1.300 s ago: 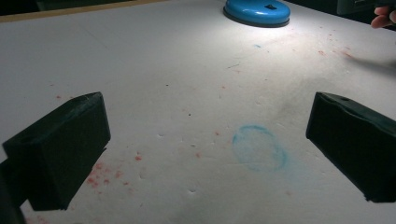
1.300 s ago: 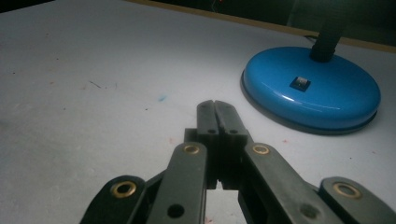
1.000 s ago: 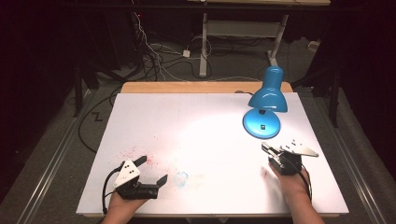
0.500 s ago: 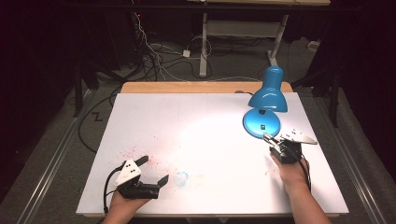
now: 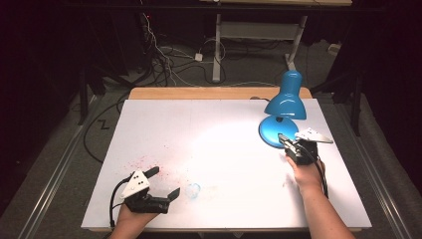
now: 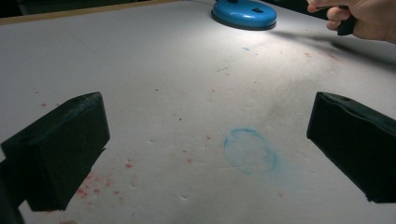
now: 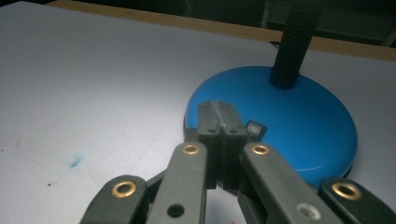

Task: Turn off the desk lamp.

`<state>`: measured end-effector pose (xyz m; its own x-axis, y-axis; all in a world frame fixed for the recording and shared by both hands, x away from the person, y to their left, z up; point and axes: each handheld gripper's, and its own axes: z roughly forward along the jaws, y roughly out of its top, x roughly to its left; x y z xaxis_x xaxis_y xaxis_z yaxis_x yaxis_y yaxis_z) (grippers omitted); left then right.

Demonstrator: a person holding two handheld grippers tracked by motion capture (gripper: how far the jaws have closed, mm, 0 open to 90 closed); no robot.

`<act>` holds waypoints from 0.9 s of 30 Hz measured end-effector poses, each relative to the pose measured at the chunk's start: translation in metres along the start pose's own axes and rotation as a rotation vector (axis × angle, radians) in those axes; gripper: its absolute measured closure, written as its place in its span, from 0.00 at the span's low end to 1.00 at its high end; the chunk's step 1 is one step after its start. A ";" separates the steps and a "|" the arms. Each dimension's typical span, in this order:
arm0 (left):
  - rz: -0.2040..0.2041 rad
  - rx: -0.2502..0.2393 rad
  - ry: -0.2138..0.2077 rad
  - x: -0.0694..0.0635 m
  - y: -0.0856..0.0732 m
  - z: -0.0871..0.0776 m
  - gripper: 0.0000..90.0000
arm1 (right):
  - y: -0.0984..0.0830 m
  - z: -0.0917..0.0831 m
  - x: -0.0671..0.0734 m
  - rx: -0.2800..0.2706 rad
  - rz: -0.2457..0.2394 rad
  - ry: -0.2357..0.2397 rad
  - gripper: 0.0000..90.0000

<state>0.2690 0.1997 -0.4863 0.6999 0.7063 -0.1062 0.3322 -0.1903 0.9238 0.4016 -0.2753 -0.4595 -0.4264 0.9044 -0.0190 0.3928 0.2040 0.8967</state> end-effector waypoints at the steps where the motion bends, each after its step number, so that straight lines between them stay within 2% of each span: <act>1: 0.001 -0.002 0.000 0.000 0.000 0.000 0.00 | 0.001 0.001 -0.001 0.000 -0.003 -0.003 1.00; 7: -0.008 -0.006 0.005 0.002 -0.001 -0.001 0.00 | 0.004 0.008 -0.003 -0.001 0.000 -0.020 1.00; 15: 0.003 -0.007 0.004 0.000 0.000 -0.002 0.00 | 0.006 0.019 -0.010 0.023 0.038 -0.048 1.00; 27: -0.003 -0.008 0.003 0.000 0.000 -0.002 0.00 | 0.000 0.032 -0.017 0.050 0.077 -0.078 1.00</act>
<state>0.2680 0.2011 -0.4859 0.6969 0.7090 -0.1083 0.3296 -0.1825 0.9263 0.4349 -0.2784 -0.4731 -0.3295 0.9441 0.0131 0.4626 0.1493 0.8739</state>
